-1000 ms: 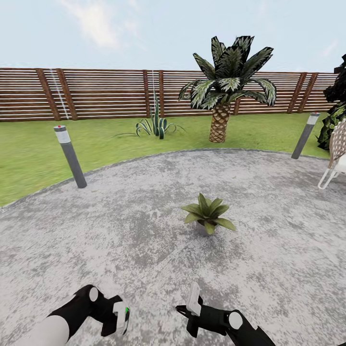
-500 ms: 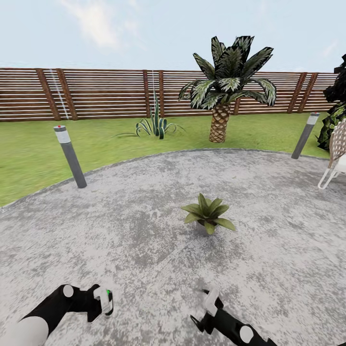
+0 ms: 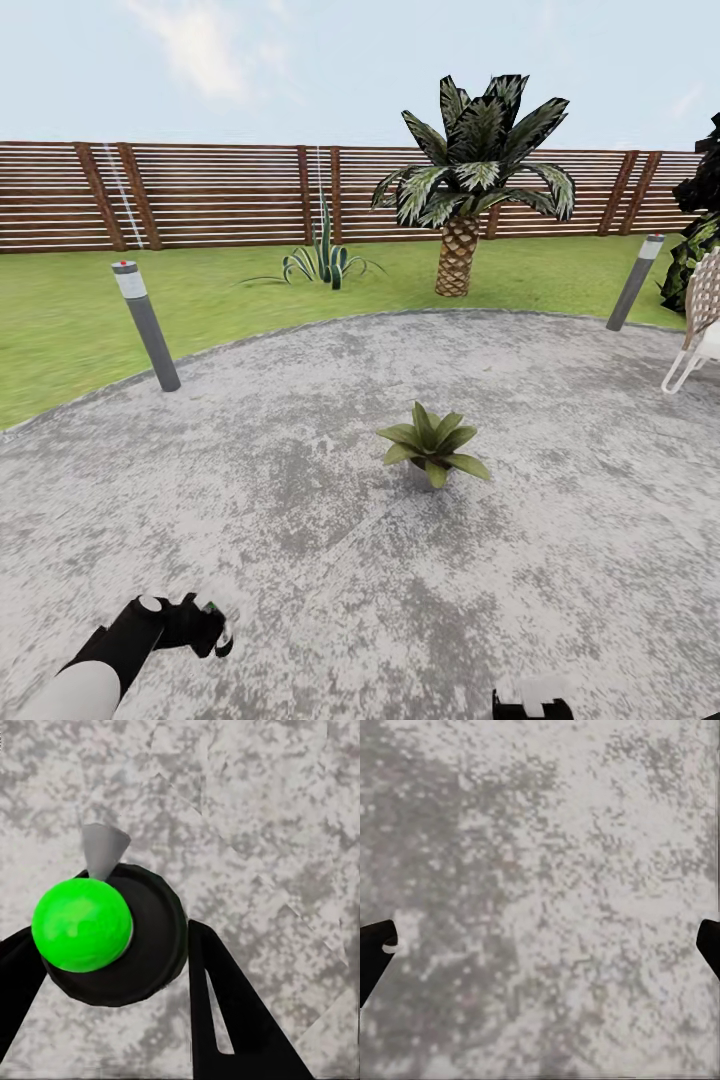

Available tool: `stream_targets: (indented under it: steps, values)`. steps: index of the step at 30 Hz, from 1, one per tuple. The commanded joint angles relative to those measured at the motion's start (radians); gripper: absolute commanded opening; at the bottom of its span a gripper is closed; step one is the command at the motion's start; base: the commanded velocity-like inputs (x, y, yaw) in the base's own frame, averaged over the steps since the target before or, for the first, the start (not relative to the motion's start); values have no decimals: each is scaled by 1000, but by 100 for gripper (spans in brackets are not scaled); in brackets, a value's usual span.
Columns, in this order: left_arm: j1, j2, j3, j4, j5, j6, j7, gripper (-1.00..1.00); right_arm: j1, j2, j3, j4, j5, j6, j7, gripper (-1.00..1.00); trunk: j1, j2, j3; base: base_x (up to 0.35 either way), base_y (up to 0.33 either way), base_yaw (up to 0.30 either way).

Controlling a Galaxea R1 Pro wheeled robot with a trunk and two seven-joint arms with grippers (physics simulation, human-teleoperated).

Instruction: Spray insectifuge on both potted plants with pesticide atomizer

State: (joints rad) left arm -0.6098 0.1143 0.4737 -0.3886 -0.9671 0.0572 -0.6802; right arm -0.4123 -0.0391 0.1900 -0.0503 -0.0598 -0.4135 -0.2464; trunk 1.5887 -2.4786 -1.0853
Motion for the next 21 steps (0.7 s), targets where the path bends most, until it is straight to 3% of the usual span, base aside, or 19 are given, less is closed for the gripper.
stream_targets:
  steps: [1, 7, 11, 16, 21]
  values:
    - [-1, -8, 9, -2, 9, 61, 1, -100, 0, 0, 9, 0, -17, -3, -2, 100, 0, 0, -1, 0, 0, 0]
    - [-5, -27, 2, -3, 47, 156, 1, -100, 0, 5, 11, 1, -24, -4, -3, 100, 0, 0, -1, 0, 0, 0]
    - [-20, -52, -2, -10, 44, 357, -4, -100, 0, 10, 11, 2, -25, -3, -4, 100, 0, 0, -1, 0, 0, 0]
    - [-48, -84, -7, -13, 35, 431, -6, -100, 0, 14, 11, 3, -25, -2, -2, 100, 0, 0, -1, 0, 0, -82]
    - [-84, -82, -66, -21, 33, 487, -72, -100, 0, 16, 11, 3, -25, -2, -2, 100, 0, 0, -1, 0, 0, -268]
